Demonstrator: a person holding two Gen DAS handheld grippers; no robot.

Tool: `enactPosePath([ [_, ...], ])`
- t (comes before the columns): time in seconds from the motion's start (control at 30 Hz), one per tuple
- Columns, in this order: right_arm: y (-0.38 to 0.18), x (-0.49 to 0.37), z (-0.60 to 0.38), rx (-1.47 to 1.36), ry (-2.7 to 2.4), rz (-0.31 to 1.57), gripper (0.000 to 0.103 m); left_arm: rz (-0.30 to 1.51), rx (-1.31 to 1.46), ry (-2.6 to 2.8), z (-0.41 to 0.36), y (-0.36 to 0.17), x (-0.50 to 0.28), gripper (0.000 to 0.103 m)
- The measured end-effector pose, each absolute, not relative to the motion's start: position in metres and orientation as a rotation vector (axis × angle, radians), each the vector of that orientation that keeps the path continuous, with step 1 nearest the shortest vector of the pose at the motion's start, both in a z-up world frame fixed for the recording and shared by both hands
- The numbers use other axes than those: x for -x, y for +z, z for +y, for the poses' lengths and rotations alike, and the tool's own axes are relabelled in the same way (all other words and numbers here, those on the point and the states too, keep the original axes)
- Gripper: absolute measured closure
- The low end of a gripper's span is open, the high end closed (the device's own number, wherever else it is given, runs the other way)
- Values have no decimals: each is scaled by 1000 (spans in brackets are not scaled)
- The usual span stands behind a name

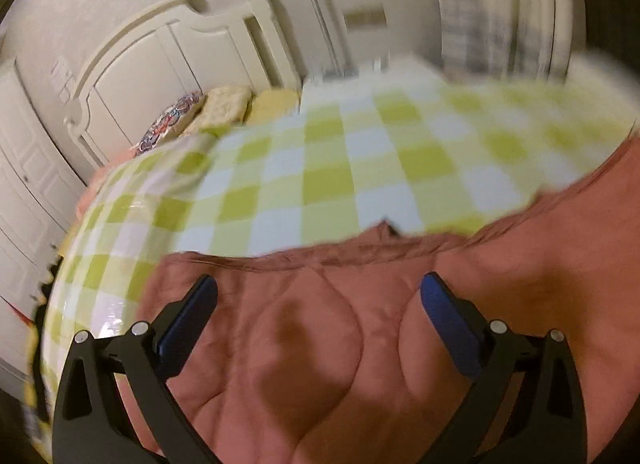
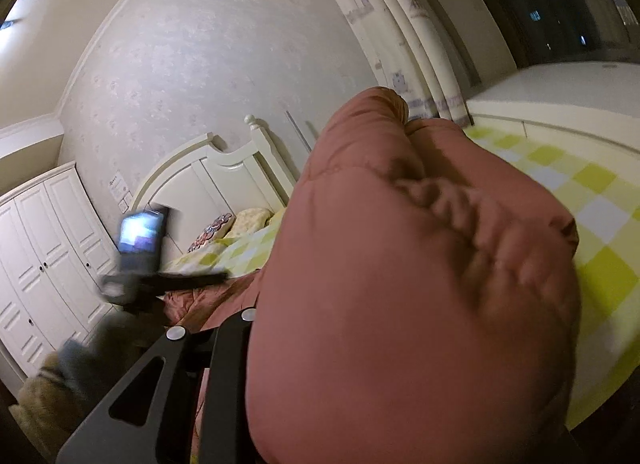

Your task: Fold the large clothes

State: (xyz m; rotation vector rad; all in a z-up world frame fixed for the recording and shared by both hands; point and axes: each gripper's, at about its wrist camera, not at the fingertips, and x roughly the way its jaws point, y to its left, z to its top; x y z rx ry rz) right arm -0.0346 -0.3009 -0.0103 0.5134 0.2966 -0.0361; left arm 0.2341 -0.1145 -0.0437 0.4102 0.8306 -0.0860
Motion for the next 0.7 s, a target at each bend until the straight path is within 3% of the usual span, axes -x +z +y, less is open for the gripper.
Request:
enactPosePath([
  [0.07, -10, 33, -303, -497, -38, 302, 68, 922, -420, -114, -125, -77, -242, 2],
  [0.23, -2, 32, -296, -443, -56, 306, 68, 797, -446, -118, -124, -51, -214, 11],
  [0.4, 9, 32, -280, -368, -73, 297, 68, 614, -372, -223, -97, -17, -127, 4],
  [0.57, 17, 24, -257, -293, -67, 321, 68, 615, -426, -281, -105, -67, -83, 3],
  [0.7, 31, 26, -238, -188, -92, 307, 68, 648, -379, -314, -95, -54, -81, 4],
])
